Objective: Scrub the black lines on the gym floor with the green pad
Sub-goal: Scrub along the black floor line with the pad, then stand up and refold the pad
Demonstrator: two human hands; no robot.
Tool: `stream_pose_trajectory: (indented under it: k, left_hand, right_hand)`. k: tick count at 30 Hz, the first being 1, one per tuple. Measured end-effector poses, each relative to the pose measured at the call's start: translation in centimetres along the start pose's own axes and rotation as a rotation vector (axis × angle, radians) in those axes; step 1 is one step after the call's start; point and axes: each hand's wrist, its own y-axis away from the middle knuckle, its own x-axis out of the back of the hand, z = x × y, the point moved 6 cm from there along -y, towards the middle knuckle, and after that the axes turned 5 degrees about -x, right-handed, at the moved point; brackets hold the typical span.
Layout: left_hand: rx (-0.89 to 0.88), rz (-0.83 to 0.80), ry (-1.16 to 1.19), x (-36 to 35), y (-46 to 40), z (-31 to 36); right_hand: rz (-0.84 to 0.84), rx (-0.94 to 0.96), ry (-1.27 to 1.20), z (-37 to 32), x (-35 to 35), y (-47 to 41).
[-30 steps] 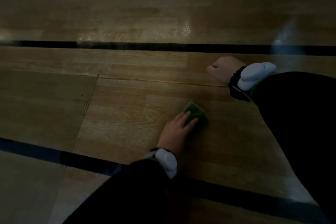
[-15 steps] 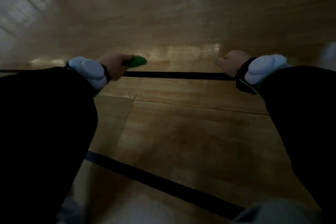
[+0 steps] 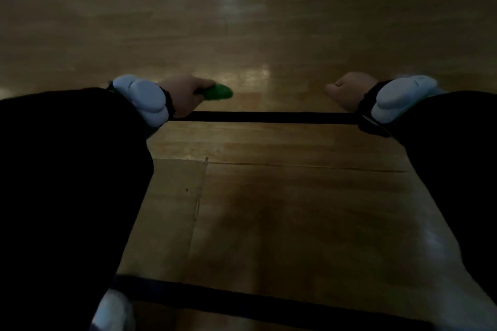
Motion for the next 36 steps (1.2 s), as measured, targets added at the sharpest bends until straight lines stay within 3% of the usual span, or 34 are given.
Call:
stream_pose_trajectory:
  k: [11,17,24,36]
  left_hand:
    - [-0.242,-0.113,0.077,-5.8,-5.4,-14.1]
    - [-0.323,-0.067,0.139,-4.2,-6.7,-14.2]
    - [-0.373,0.004,0.23,-1.0,-6.6,-10.0]
    - [-0.263,0.084,0.273,6.2,-2.6,-9.3]
  right_hand:
    - [0.039,-0.088,0.089,-14.9,-6.4,-2.2]
    - [0.074,-0.116,0.114,-18.4,-4.2,-1.1]
    - [0.104,-0.08,0.136,-19.4,0.3,-0.7]
    - [0.038,0.118,0.066,-23.7,5.5,-1.9]
